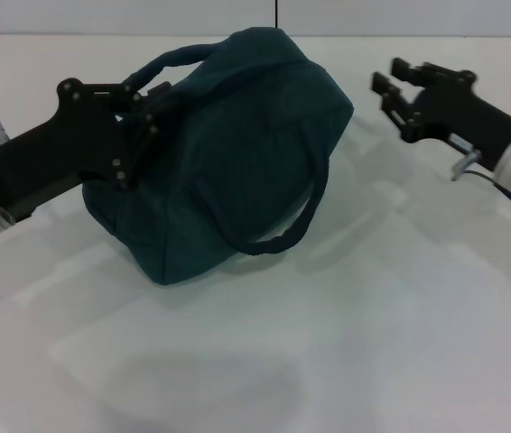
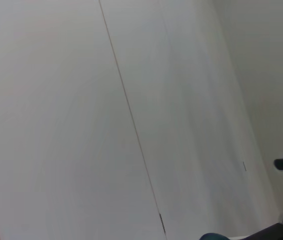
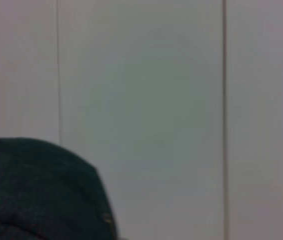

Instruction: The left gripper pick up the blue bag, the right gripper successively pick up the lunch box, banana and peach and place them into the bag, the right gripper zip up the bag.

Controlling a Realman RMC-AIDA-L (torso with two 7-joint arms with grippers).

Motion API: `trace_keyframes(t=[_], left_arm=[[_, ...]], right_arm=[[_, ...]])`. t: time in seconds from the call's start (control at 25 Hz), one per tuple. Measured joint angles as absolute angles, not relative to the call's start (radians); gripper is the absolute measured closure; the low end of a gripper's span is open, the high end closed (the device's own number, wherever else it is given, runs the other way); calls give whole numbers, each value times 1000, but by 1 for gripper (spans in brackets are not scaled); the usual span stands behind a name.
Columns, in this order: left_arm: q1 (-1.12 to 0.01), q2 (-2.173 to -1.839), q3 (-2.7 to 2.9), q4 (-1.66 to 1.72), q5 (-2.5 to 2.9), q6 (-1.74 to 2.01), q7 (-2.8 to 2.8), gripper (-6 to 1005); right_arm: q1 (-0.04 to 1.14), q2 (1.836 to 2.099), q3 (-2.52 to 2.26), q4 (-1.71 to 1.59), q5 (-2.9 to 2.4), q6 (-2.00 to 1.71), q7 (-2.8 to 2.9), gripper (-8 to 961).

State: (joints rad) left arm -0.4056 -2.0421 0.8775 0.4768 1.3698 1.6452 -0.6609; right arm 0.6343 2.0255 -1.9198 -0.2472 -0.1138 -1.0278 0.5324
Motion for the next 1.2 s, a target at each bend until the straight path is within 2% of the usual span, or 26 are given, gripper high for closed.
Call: trace_keyframes(t=[0.4,1.2], left_arm=[[-409,-2050,873,474,1370,1639,-661,961],[-410,-2051,870,468,1370,1633,-661,961]], right_arm=[[677,2027,-1970,-335,-183,-947,548,679],[683,2028,-2083,-361,-211,-929,584,685]])
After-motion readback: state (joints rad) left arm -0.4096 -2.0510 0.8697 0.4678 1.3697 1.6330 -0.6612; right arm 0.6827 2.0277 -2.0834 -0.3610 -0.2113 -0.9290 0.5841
